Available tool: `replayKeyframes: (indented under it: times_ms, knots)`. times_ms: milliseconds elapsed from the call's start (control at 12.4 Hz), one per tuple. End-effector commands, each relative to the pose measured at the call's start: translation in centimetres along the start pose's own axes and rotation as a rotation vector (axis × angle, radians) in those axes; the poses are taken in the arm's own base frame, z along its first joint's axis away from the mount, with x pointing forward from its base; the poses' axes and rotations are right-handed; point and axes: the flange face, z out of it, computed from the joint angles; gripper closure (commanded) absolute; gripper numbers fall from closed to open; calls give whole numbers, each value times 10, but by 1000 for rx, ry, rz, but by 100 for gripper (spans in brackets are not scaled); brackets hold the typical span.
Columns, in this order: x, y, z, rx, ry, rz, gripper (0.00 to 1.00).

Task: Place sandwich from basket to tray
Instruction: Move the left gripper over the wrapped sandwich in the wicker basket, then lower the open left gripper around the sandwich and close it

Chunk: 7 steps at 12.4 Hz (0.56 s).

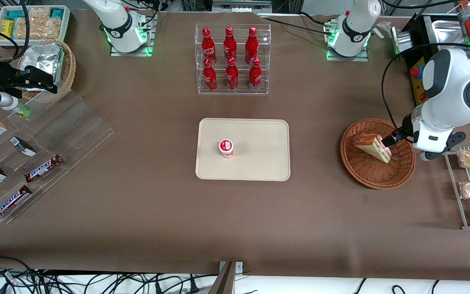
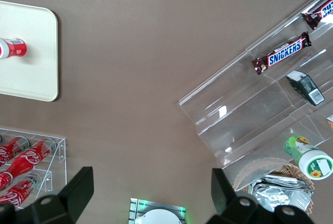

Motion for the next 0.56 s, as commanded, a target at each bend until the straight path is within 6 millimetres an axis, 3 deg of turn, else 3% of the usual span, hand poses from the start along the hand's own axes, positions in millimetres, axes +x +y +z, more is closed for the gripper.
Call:
replayKeyframes:
  times_ms: [0, 482]
  knots:
    - [-1, -5, 24, -6, 31, -152, 0]
    - [-20, -6, 97, -15, 106, -288, 0]
